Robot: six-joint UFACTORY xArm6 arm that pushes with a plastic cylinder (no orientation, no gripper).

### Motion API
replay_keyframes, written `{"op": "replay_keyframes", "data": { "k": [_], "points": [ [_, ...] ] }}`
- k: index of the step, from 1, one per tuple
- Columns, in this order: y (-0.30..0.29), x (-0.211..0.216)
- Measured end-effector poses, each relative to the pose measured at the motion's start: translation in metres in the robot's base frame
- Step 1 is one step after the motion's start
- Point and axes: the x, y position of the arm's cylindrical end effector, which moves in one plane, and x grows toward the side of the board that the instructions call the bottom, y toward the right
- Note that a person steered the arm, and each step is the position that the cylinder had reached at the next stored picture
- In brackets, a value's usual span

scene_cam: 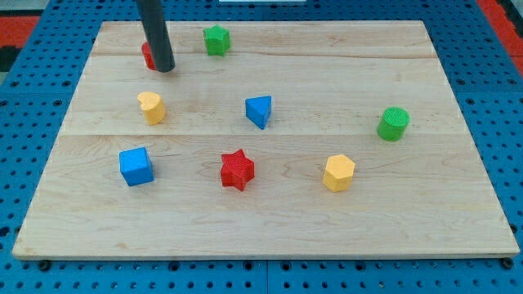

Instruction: Move the red circle towards the top left

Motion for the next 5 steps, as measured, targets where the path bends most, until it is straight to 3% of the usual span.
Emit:
{"op": "replay_keyframes", "data": {
  "k": [2, 4, 5],
  "points": [
    [-0.016, -0.029],
    [-0.084, -0.048],
    [-0.073, -0.076]
  ]
}}
